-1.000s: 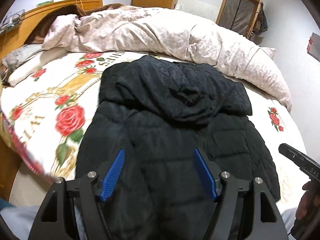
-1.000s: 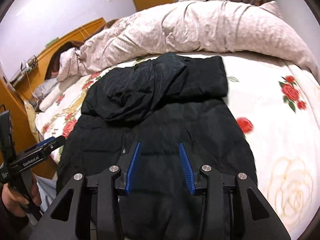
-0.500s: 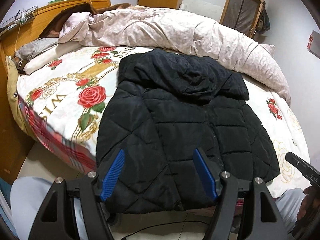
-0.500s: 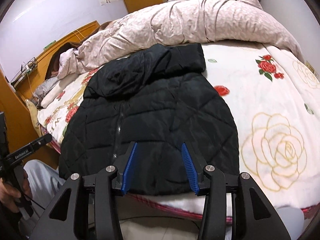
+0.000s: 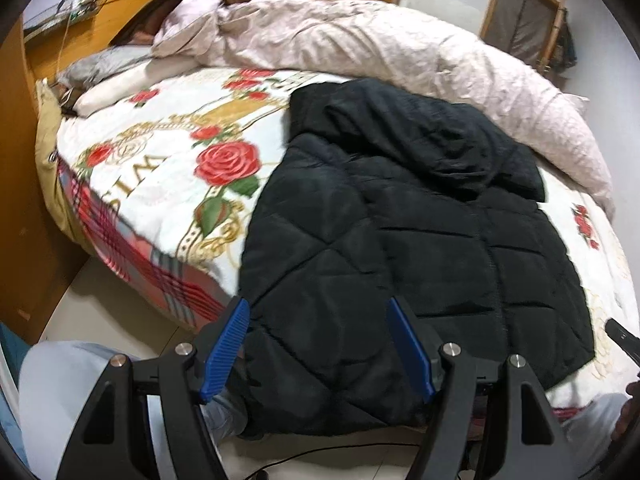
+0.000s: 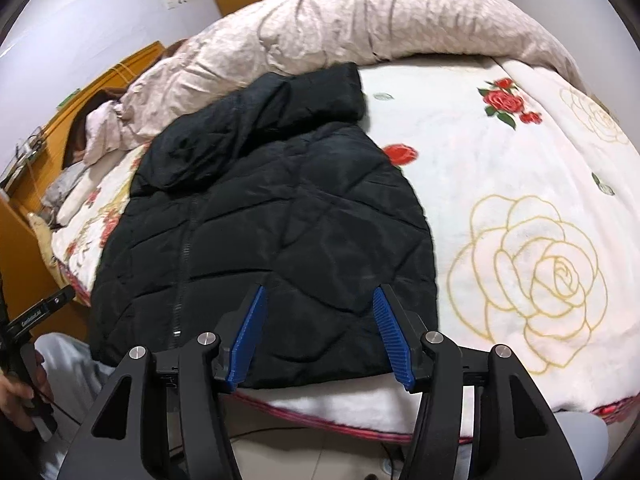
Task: Fold large clothes
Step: 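Grasp the jacket hem with both grippers, then lift the hem with both grippers and fold it toward the hood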
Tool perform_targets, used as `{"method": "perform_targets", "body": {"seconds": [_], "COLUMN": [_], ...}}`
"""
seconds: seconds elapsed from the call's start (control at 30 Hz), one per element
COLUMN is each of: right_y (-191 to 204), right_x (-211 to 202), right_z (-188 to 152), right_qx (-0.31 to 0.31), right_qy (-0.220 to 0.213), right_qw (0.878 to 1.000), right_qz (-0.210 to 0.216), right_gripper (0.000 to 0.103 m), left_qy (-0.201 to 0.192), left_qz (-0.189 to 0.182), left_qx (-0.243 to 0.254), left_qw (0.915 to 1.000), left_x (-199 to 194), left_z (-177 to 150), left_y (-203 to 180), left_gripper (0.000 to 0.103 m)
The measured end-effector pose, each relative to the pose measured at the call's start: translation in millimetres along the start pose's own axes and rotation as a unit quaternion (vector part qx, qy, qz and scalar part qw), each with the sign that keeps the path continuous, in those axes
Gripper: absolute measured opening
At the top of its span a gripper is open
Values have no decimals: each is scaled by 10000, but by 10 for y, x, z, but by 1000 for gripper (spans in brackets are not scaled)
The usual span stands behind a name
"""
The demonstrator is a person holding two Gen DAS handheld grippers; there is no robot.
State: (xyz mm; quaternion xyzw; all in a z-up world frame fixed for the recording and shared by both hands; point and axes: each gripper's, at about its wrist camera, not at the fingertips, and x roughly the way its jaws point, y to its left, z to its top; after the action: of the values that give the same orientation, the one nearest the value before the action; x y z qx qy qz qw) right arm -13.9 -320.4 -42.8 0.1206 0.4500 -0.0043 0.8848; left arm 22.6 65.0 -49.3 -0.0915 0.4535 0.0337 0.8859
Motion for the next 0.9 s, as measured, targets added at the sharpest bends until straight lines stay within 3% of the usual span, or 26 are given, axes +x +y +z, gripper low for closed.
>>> {"method": "perform_targets", "body": {"seconds": [0.07,0.33,0.5,0.7,0.77,0.83,0.87,0.9], "right_y": [-94,-571,-707,-639,-596,-588,-564,-528], "right_x": [69,464,672,698,705,690,677,626], "right_z": [27,86,4,-87,-64,-44,-32,-17], "right_qx": [111,659,1091,1104,1035,1052,1047,984], "right_qy": [80,594,973,1221,1239,1207,1181,1106], "right_qw": [9999,9957,9892,9857,9865,9867,9870,9886], "right_qz": [-72,-284,52,349,288,285,297,278], "right_gripper": [66,66,66,66,57,32,27,21], "left_qy": [91,629,802,1169,1164,1154,1113,1069], "left_qz": [79,323,180,-92,-35,-48,-20,-2], "left_qx": [-125,-587,-617,-428,-268,-185,-100,13], "left_qw": [9998,9958,9947,9922,9928,9931,9937,9943], "left_x": [116,613,713,767,777,764,731,685], "left_z": [6,-76,-164,-369,-378,-367,-357,-342], "left_y": [86,372,347,148,88,56,28,-6], "left_gripper": [73,75,77,77,74,54,47,33]}}
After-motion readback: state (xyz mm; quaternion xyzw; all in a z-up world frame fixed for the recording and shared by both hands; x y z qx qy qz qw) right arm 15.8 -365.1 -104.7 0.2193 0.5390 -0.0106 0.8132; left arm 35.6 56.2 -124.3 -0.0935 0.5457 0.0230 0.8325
